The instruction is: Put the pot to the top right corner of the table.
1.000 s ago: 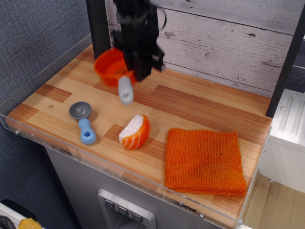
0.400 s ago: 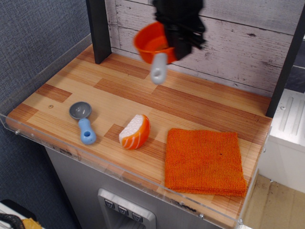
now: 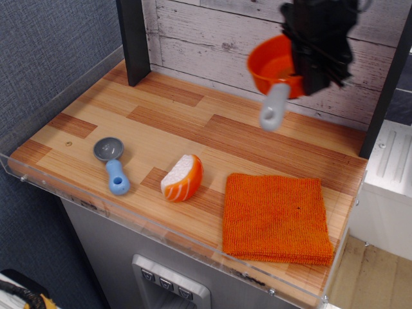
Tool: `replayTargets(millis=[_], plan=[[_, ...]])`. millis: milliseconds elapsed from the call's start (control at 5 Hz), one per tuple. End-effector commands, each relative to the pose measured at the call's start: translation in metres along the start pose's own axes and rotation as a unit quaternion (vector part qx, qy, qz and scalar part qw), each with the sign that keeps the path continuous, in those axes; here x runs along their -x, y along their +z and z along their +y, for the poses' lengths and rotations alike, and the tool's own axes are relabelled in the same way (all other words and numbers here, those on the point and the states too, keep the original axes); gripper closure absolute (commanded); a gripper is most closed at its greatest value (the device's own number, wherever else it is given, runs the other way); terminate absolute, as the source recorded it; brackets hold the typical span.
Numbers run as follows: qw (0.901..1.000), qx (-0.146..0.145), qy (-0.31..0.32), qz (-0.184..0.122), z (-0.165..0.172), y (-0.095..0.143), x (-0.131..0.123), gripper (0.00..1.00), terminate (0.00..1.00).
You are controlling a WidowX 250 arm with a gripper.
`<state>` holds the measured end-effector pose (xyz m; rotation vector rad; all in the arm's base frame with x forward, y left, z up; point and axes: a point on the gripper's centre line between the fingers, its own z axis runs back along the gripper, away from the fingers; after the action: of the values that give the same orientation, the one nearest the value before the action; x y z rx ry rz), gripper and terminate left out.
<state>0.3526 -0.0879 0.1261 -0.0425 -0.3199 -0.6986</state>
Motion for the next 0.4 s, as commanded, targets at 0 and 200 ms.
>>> replayTargets(millis=[0, 200], plan=[[0.9984, 0.03, -0.044, 0.021, -0.038, -0.027, 0.004, 1.0, 0.0], [0.9976, 0.042, -0.043, 0.036, -0.031, -0.051, 0.01, 1.0, 0.0]])
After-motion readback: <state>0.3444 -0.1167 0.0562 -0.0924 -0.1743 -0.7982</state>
